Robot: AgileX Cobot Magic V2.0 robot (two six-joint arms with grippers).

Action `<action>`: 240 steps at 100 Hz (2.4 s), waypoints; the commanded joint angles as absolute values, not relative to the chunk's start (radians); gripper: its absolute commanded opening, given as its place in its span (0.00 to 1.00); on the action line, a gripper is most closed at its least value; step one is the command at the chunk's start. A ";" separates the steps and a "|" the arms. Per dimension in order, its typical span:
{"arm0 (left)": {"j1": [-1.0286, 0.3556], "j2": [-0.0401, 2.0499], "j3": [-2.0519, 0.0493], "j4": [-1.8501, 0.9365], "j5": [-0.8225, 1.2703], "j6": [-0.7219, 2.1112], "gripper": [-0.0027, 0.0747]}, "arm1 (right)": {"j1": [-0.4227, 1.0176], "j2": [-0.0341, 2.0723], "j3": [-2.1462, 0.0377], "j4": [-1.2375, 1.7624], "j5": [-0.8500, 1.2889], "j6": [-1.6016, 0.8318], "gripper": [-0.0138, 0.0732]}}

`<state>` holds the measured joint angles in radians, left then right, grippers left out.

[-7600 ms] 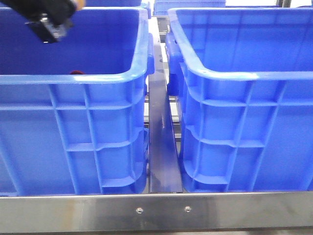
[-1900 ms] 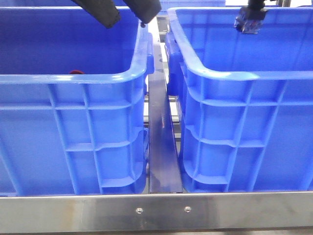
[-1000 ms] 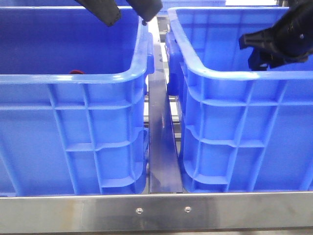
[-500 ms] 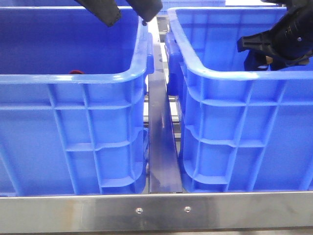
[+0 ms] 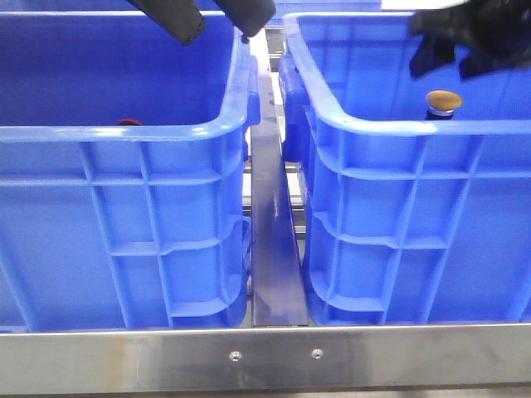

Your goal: Pick red and yellow buttons and place in box

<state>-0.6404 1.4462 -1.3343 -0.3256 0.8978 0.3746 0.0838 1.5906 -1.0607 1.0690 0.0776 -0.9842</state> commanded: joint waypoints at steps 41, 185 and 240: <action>-0.648 1.409 -1.361 -0.360 0.847 0.373 0.75 | 0.079 1.141 -0.800 1.073 0.071 -0.989 0.73; -0.355 1.659 -1.528 -0.045 1.061 -0.183 0.75 | 0.079 0.884 -0.636 1.073 0.082 -0.989 0.73; -0.355 1.814 -1.560 -0.025 0.980 -0.183 0.75 | 0.079 0.884 -0.636 1.073 0.082 -0.989 0.73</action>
<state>-0.3572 1.8538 -1.5269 -0.0250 1.0175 -0.1856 0.0838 0.9005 -0.6114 1.0690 0.1063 -0.9842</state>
